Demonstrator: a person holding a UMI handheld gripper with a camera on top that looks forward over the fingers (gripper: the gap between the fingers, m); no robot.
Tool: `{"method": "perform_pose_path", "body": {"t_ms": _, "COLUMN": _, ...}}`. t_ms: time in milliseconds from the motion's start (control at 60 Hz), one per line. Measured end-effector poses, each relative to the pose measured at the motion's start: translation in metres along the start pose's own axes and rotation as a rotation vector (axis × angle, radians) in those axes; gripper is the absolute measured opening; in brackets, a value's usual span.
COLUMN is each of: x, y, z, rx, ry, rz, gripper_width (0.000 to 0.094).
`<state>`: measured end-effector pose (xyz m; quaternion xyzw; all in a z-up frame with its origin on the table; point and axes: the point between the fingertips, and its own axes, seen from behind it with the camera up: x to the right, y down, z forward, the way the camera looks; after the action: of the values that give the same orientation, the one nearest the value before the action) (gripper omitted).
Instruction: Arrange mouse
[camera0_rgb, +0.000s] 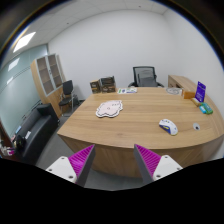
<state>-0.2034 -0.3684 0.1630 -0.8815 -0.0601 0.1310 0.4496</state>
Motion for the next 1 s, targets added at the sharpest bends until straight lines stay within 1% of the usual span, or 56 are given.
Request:
{"method": "perform_pose_path", "body": {"t_ms": 100, "x": 0.030, "y": -0.002, "z": 0.001, "rx": 0.004, "ry": 0.084, "rz": 0.017, "gripper_width": 0.0803}}
{"method": "perform_pose_path", "body": {"t_ms": 133, "x": 0.075, "y": -0.002, "z": 0.012, "rx": 0.009, "ry": 0.105, "rz": 0.020, "gripper_width": 0.0803}}
{"method": "perform_pose_path", "body": {"t_ms": 183, "x": 0.110, "y": -0.004, "z": 0.024, "rx": 0.020, "ry": 0.127, "rz": 0.025, "gripper_width": 0.0804}}
{"method": "perform_pose_path", "body": {"t_ms": 267, "x": 0.161, "y": -0.014, "z": 0.046, "rx": 0.084, "ry": 0.147, "rz": 0.013, "gripper_width": 0.0803}}
{"method": "perform_pose_path", "body": {"t_ms": 300, "x": 0.181, "y": -0.016, "z": 0.058, "rx": 0.097, "ry": 0.164, "rz": 0.011, "gripper_width": 0.0803}}
{"method": "perform_pose_path", "body": {"t_ms": 467, "x": 0.260, "y": -0.009, "z": 0.117, "rx": 0.060, "ry": 0.194, "rz": 0.001, "gripper_width": 0.0804}}
{"method": "perform_pose_path", "body": {"t_ms": 600, "x": 0.298, "y": -0.012, "z": 0.153, "rx": 0.067, "ry": 0.166, "rz": -0.015, "gripper_width": 0.0806}}
{"method": "perform_pose_path", "body": {"t_ms": 667, "x": 0.312, "y": -0.009, "z": 0.168, "rx": 0.056, "ry": 0.151, "rz": -0.023, "gripper_width": 0.0803}}
{"method": "perform_pose_path", "body": {"t_ms": 733, "x": 0.318, "y": -0.007, "z": 0.181, "rx": 0.045, "ry": 0.128, "rz": -0.022, "gripper_width": 0.0801}}
{"method": "perform_pose_path", "body": {"t_ms": 800, "x": 0.325, "y": -0.005, "z": 0.192, "rx": 0.034, "ry": 0.128, "rz": -0.020, "gripper_width": 0.0804}}
{"method": "perform_pose_path", "body": {"t_ms": 917, "x": 0.329, "y": -0.013, "z": 0.206, "rx": 0.043, "ry": 0.098, "rz": 0.010, "gripper_width": 0.0809}}
{"method": "perform_pose_path", "body": {"t_ms": 1000, "x": 0.333, "y": -0.019, "z": 0.213, "rx": 0.047, "ry": 0.103, "rz": 0.016, "gripper_width": 0.0817}}
